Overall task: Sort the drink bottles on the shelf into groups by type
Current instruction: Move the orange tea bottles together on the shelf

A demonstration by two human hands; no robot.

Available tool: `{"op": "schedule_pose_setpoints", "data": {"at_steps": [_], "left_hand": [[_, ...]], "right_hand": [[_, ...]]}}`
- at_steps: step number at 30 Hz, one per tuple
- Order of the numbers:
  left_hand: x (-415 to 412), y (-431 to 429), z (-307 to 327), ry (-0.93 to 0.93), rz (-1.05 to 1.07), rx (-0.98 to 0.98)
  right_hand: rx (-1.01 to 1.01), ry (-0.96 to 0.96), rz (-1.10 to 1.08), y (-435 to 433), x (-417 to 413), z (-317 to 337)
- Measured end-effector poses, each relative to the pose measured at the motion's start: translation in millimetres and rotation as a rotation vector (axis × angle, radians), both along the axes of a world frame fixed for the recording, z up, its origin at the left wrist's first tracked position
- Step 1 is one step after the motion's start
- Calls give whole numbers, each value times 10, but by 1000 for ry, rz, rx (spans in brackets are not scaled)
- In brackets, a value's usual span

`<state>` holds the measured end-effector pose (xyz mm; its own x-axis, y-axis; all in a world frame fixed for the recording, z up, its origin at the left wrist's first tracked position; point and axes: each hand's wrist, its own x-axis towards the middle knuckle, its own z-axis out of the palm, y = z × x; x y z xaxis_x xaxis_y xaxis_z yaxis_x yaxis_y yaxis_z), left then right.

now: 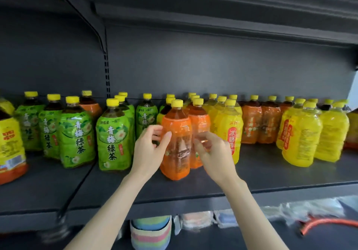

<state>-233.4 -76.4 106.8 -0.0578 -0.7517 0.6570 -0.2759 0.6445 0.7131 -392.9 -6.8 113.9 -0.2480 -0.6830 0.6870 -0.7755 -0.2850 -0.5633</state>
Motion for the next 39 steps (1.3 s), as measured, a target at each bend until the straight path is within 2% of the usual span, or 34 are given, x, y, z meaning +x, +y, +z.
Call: {"op": "schedule_pose_setpoints", "data": {"at_steps": [6,11,16,18,21,24,27,32,36,39], "left_hand": [[-362,-87,-136,97,49,109],[-411,-147,-120,185,-120,264],[-396,-118,-88,78,151,252],[-405,-75,-109,40,223,212],[-356,-49,-169,37,173,200],[-330,10,-147,126,39,241],[-362,101,-154,166,91,205],[-273,161,-384,223,107,240],[-254,153,-392,217,66,250],[-324,193,-353,324,-65,315]], "right_hand": [[40,-8,54,-224,-478,-14],[42,-14,91,-537,-621,8],[151,-316,274,-712,-588,-54],[206,-357,291,-756,-562,-99],[222,-278,192,-798,-532,-144],[206,-164,77,-732,-468,-151],[152,-131,30,-575,-412,-188],[104,-262,-11,-321,-427,-231],[142,-556,281,-272,-495,-336],[209,-708,452,-259,-503,-381]]}}
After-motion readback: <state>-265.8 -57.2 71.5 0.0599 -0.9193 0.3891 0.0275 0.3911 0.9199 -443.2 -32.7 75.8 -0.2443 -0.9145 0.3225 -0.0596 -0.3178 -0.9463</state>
